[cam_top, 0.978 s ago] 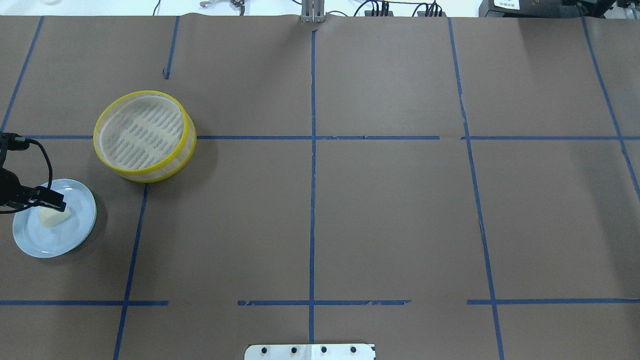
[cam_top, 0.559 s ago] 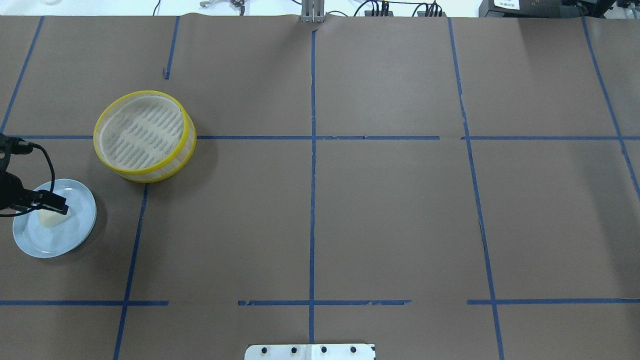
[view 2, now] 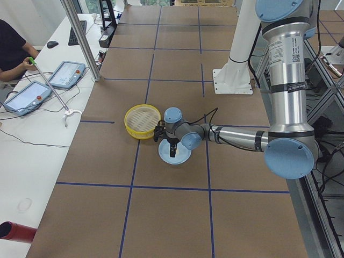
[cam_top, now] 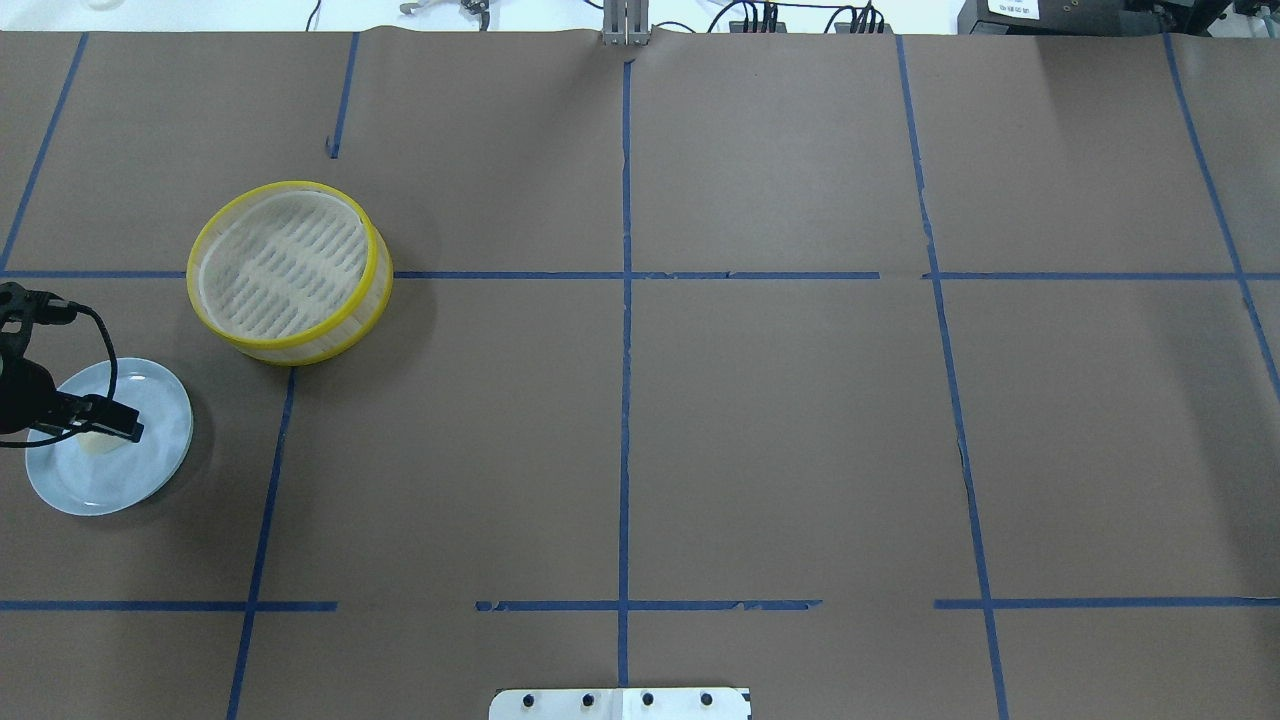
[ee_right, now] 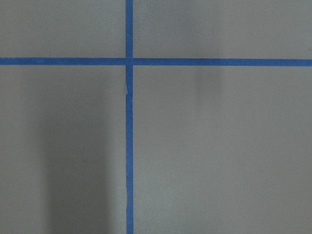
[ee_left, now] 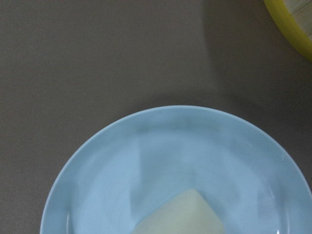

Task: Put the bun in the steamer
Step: 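Close the left gripper on the pale bun and lift it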

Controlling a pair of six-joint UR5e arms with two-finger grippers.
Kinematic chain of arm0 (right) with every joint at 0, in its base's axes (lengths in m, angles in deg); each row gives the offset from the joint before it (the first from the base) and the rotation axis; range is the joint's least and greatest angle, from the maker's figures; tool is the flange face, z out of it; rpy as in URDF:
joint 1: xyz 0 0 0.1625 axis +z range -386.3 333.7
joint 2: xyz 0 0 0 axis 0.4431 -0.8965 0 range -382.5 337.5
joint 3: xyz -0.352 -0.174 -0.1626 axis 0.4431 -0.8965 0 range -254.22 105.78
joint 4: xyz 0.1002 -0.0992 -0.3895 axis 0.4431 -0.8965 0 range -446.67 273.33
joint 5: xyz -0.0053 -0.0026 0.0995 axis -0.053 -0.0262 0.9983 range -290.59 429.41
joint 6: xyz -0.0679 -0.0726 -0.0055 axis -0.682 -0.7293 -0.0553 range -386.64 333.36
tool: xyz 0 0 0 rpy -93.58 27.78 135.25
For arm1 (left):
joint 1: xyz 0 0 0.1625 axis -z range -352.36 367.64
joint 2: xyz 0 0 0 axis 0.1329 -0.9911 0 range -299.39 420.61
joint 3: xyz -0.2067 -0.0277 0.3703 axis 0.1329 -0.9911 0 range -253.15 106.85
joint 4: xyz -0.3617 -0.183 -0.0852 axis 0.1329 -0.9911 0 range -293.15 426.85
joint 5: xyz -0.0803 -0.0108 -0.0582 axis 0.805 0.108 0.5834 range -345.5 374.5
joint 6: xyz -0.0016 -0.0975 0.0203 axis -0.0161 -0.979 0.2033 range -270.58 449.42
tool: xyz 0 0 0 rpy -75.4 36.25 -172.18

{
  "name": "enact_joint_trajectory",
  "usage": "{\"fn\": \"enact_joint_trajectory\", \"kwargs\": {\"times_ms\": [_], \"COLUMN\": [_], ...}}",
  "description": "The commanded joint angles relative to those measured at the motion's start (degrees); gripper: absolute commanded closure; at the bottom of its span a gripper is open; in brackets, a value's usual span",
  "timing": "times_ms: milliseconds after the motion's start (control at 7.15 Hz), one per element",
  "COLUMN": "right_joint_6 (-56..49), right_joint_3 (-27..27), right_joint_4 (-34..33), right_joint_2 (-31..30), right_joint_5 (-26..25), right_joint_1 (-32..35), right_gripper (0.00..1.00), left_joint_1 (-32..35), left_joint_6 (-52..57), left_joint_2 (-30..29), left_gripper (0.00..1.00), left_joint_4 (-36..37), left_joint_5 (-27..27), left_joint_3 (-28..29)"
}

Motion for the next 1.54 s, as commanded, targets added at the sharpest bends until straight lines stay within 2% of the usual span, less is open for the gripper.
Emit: {"fn": "enact_joint_trajectory", "kwargs": {"times_ms": [0,140,419,559,839,1258,1398], "right_joint_6": [0.0,0.0,0.0,0.0,0.0,0.0,0.0], "right_joint_3": [0.0,0.0,0.0,0.0,0.0,0.0,0.0], "right_joint_4": [0.0,0.0,0.0,0.0,0.0,0.0,0.0], "right_joint_2": [0.0,0.0,0.0,0.0,0.0,0.0,0.0], "right_joint_5": [0.0,0.0,0.0,0.0,0.0,0.0,0.0], "right_joint_1": [0.0,0.0,-0.1,0.0,-0.1,0.0,-0.1], "right_gripper": [0.00,0.00,0.00,0.00,0.00,0.00,0.00], "left_joint_1": [-0.3,-0.3,-0.3,-0.3,-0.3,-0.2,0.1], "left_joint_6": [0.0,0.0,-0.1,-0.1,-1.5,-1.5,-1.2], "left_joint_2": [0.0,0.0,-0.1,-0.2,-0.2,-0.2,-0.1], "left_gripper": [0.00,0.00,0.46,0.59,0.71,0.72,0.76], "left_joint_4": [0.0,0.0,0.0,0.0,-0.1,-0.1,0.1], "left_joint_5": [0.0,0.0,0.0,-0.6,-0.8,-0.8,-0.7], "left_joint_3": [0.3,0.4,0.5,0.4,0.3,-0.3,-1.4]}}
